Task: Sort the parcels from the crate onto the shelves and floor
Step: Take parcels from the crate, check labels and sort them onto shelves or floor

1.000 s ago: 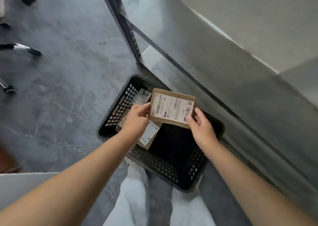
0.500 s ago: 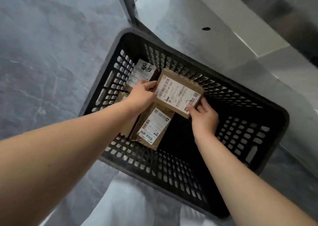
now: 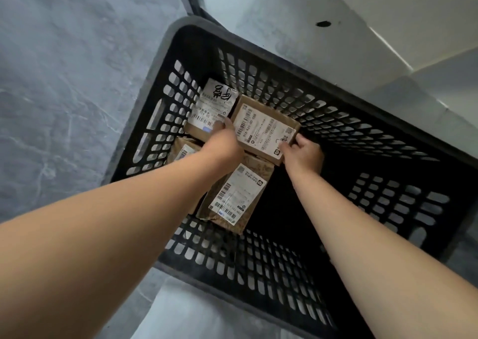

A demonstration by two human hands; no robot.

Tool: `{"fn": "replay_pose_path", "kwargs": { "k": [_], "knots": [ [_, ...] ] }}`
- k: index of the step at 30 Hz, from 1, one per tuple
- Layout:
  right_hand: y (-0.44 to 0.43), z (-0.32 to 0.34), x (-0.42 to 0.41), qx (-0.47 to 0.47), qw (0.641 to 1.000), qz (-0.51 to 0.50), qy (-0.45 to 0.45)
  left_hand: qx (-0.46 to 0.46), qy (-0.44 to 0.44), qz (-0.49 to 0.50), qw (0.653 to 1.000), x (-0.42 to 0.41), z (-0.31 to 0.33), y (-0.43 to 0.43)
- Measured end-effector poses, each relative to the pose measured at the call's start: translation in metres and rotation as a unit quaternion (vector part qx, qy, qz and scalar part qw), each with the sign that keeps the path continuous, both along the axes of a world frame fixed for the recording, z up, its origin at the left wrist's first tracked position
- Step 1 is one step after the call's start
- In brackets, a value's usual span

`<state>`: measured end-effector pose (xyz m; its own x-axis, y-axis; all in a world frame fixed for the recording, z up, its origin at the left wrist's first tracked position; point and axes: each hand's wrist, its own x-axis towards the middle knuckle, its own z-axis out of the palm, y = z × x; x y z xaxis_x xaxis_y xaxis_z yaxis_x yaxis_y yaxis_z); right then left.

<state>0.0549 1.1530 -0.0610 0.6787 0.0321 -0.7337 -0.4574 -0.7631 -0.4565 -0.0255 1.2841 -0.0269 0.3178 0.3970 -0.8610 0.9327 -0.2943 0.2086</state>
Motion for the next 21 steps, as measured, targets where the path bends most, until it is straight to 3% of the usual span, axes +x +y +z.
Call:
{"fn": "replay_pose_path", "kwargs": {
  "k": [3,5,8,14,17,21],
  "knots": [
    [0.003,0.005,0.003,-0.034,0.998,0.056,0.020,0.013,0.105,-0.077,0.991,0.008,0.007,0.003],
    [0.011,0.020,0.009,-0.085,0.991,0.096,0.042,0.022,0.101,-0.082,0.991,0.011,0.017,0.001],
    [0.024,0.056,0.009,-0.116,0.983,0.141,0.032,0.060,-0.009,-0.017,0.998,0.010,0.044,-0.008],
    [0.053,0.178,-0.005,-0.021,0.941,0.337,0.013,0.132,-0.141,0.004,0.981,0.000,0.148,-0.016],
    [0.081,0.262,0.000,0.045,0.921,0.386,-0.010,0.184,-0.193,0.023,0.964,0.003,0.227,0.006],
    [0.123,0.390,0.013,0.146,0.896,0.401,-0.121,0.303,-0.271,0.038,0.913,0.005,0.362,0.057]
  ]
}}
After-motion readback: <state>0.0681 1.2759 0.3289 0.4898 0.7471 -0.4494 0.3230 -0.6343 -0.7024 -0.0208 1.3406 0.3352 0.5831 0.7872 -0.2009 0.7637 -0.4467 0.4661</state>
